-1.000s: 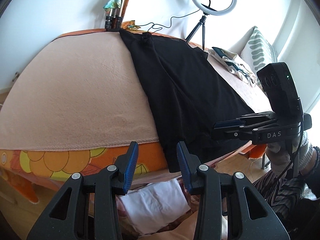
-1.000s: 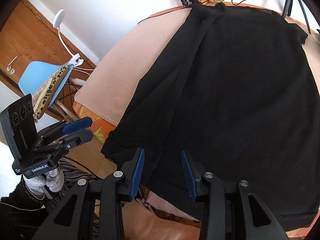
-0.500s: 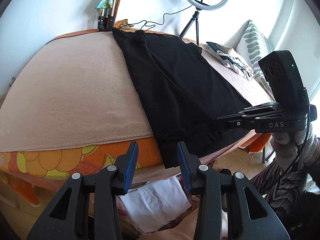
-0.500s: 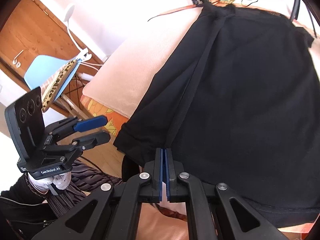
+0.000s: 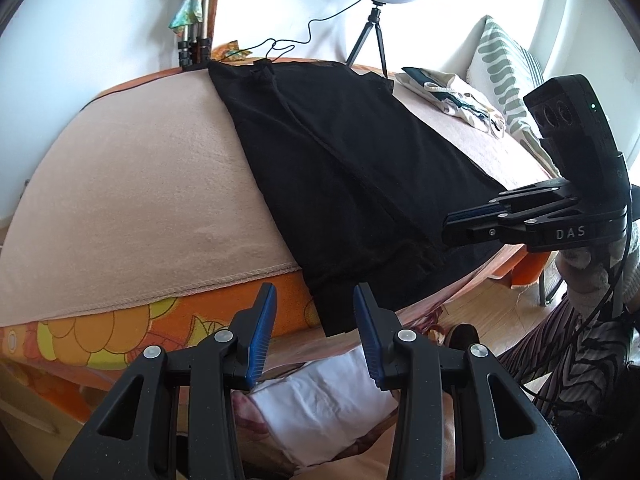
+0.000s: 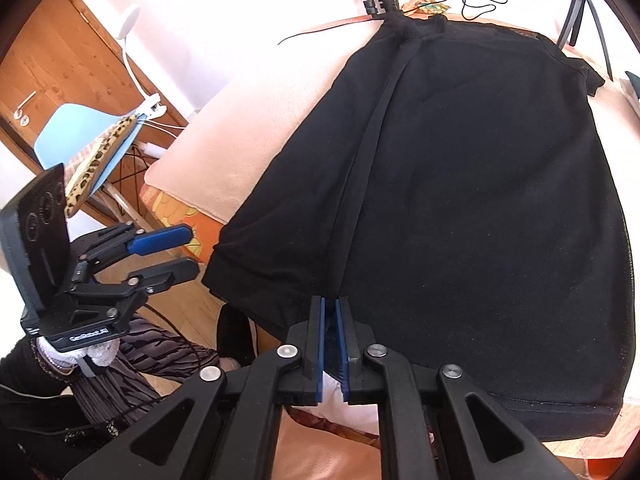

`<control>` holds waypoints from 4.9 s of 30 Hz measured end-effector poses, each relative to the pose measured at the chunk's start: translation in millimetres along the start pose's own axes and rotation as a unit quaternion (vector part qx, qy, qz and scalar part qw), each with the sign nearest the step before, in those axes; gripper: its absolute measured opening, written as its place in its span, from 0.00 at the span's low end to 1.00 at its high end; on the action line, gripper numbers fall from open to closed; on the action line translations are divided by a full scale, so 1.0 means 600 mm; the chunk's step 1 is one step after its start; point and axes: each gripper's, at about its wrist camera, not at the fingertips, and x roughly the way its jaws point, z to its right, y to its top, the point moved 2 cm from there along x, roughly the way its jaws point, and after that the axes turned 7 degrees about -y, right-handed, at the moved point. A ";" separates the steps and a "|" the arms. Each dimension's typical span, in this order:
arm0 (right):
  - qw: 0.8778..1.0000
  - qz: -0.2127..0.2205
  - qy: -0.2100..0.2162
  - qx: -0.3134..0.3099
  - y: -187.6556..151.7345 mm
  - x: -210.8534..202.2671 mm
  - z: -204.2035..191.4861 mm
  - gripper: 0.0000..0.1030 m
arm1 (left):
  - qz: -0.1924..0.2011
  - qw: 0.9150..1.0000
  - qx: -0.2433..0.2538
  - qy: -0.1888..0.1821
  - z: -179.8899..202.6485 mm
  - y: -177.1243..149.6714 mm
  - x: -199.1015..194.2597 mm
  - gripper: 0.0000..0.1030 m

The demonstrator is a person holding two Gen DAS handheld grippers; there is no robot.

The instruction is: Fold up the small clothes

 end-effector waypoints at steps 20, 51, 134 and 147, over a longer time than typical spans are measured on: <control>0.975 0.195 -0.078 0.071 0.026 -0.226 0.172 0.57 | 0.024 0.992 0.100 -0.079 0.221 0.081 0.075 0.45; 0.941 0.258 -0.089 0.198 0.009 -0.317 0.404 0.64 | -0.027 0.975 0.213 -0.062 0.404 0.100 0.269 0.07; 0.940 0.014 -0.312 -0.139 0.569 0.278 0.129 0.00 | 0.098 0.991 -0.067 -0.054 0.173 0.035 0.104 0.03; 0.983 0.099 -0.144 -0.056 0.557 0.118 0.157 0.55 | 0.079 0.994 -0.054 -0.048 0.177 0.039 0.076 0.45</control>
